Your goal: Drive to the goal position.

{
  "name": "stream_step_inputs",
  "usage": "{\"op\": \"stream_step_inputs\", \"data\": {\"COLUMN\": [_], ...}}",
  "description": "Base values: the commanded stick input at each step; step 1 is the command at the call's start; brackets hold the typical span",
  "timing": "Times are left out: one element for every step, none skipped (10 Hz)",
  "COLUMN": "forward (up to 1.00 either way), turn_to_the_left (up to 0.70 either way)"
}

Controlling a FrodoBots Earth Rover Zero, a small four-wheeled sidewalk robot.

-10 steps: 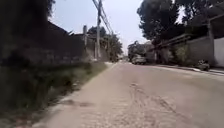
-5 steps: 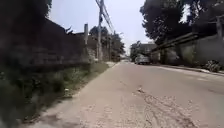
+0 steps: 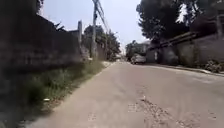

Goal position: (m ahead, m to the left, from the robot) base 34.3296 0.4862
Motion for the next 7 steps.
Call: {"op": "stream_step_inputs", "data": {"forward": [1.00, 1.00, 1.00, 1.00, 1.00, 1.00, 1.00], "turn_to_the_left": [0.02, 0.02, 0.02, -0.28, -0.38, -0.35, -0.27]}}
